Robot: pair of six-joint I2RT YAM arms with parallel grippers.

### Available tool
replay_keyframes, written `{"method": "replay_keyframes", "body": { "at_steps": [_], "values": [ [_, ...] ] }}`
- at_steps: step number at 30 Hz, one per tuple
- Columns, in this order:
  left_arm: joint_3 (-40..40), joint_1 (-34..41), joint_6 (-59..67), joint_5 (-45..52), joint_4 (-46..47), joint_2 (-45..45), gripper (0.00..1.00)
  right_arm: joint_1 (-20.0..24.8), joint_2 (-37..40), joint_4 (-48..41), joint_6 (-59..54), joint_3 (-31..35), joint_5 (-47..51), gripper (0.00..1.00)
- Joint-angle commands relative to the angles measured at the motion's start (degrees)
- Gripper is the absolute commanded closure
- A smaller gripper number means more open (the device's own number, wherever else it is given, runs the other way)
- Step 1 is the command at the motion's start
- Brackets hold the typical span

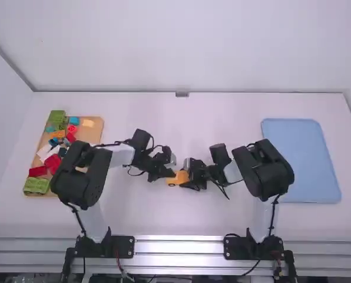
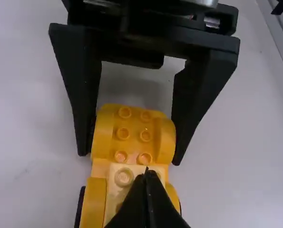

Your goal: Assemble lego blocks to make yellow taxi

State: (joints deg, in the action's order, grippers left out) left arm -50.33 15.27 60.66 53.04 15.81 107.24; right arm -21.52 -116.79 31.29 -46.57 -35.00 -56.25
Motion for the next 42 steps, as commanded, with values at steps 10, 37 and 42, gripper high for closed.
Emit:
{"method": "replay_keyframes", "body": {
  "at_steps": [10, 37, 42],
  "values": [
    [-11.1, -0.8, 4.9, -5.6, 9.4, -13.5, 0.36, -0.6, -0.8, -1.0, 1.3, -0.9, 1.0, 0.36],
    [-13.1, -6.1, -58.5, -65.0, 4.1, -26.4, 0.01, 1.3, 29.6, -29.2, 1.7, -2.5, 23.3, 0.02],
    [-16.6, -12.2, -62.4, -62.1, 4.9, -25.7, 0.01, 1.2, 34.9, -30.7, 1.7, -2.5, 26.5, 0.02]
  ]
}}
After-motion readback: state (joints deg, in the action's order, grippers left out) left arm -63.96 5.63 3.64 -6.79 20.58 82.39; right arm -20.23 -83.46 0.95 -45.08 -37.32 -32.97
